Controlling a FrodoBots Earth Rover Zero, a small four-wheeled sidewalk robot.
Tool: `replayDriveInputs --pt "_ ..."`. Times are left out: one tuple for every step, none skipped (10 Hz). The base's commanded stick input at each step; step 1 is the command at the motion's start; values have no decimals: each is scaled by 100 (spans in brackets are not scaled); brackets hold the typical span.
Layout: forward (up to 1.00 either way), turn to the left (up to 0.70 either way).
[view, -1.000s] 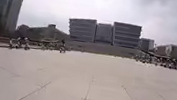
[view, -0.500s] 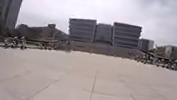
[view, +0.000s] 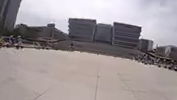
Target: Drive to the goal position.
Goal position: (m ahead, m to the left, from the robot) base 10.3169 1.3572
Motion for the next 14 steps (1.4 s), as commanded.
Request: replayDriveInputs --pt "100 0" --pt "100 0" --pt "100 0" --pt "100 0" --pt "100 0" --pt "100 0" --pt "100 0" --pt "100 0" --pt "100 0" --pt "100 0" --pt "100 0" --pt "100 0" --pt "100 0" --pt "100 0"
